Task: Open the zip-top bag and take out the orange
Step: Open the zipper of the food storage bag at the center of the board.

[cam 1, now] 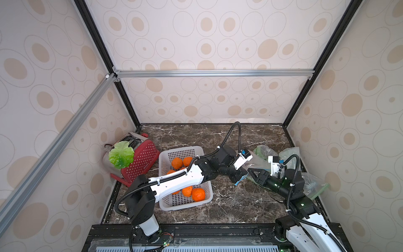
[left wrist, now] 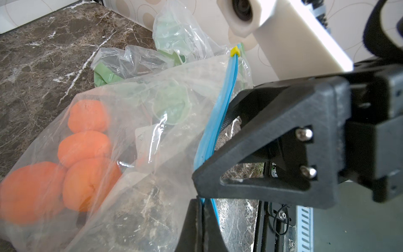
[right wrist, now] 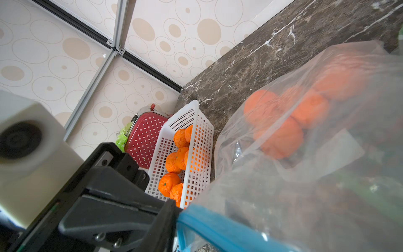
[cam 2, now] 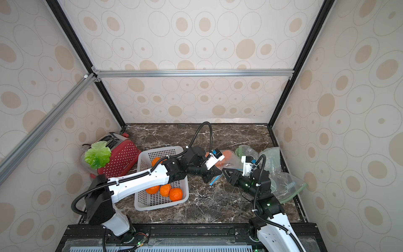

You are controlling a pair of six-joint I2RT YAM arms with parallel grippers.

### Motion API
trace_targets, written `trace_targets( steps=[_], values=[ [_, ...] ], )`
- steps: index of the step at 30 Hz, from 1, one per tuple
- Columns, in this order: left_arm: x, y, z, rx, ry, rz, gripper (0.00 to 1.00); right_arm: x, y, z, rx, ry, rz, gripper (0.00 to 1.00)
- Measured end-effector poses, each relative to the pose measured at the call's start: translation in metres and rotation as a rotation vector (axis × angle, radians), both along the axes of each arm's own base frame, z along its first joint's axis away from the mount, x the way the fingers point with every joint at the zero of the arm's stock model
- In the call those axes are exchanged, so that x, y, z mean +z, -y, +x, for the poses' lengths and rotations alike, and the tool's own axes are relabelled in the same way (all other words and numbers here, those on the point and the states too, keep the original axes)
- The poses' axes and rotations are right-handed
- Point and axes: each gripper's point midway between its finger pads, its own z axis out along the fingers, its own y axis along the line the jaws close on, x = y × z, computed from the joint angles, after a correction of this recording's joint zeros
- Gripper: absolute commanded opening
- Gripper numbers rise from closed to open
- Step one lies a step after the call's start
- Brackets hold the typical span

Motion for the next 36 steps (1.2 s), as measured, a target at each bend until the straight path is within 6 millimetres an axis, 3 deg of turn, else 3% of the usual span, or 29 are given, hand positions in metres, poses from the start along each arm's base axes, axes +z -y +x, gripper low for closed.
trace_targets(
  steps=[10, 20, 28, 36],
  values=[
    [0.0, 0.001, -0.002, -0.006, -0.002, -0.002, 0.0, -0.002, 0.001, -0.009, 0.023, 0.067, -0.032, 0.38],
    [0.0, 0.001, -0.001, -0.002, 0.001, -0.001, 0.0, -0.013, 0.001, -0.011, 0.042, 0.067, -0.073, 0.21],
    [0.002, 0.001, 0.0, -0.001, 0.007, -0.006, 0.0, -0.024, 0.006, -0.007, -0.002, 0.012, -0.081, 0.16],
    [0.003, 0.002, 0.002, 0.004, 0.017, -0.01, 0.0, -0.007, 0.005, -0.003, -0.025, 0.025, 0.006, 0.38]
  ],
)
